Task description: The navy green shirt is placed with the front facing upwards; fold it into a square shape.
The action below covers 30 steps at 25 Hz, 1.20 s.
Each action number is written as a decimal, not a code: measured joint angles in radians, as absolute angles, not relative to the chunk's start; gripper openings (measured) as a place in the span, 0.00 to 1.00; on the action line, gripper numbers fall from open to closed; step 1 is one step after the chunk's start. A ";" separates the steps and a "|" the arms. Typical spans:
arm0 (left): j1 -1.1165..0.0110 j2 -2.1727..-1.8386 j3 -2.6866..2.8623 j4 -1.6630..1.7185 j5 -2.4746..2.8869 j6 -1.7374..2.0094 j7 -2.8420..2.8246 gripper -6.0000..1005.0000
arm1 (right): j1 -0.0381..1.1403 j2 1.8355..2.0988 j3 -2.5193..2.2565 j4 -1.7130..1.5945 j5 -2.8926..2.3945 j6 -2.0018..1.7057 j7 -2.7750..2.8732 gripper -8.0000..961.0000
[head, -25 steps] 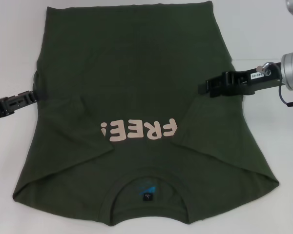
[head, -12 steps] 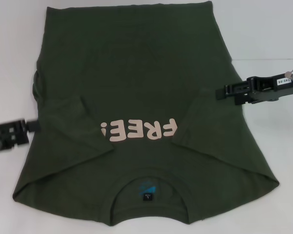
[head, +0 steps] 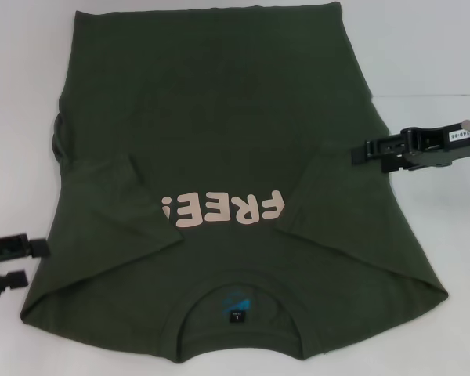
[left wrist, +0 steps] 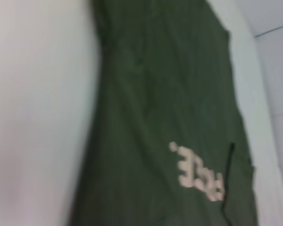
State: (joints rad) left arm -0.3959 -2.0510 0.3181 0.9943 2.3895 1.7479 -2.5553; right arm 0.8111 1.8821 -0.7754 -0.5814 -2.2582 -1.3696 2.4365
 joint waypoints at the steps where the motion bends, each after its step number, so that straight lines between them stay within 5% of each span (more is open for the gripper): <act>1: -0.395 -2.051 0.318 0.989 2.406 1.737 -2.560 0.81 | 0.810 1.882 -0.775 -0.581 -2.258 -1.369 2.435 0.90; 30: -0.378 -2.059 0.317 0.905 2.488 1.591 -2.603 0.81 | 0.783 1.878 -0.773 -0.583 -2.256 -1.367 2.430 0.90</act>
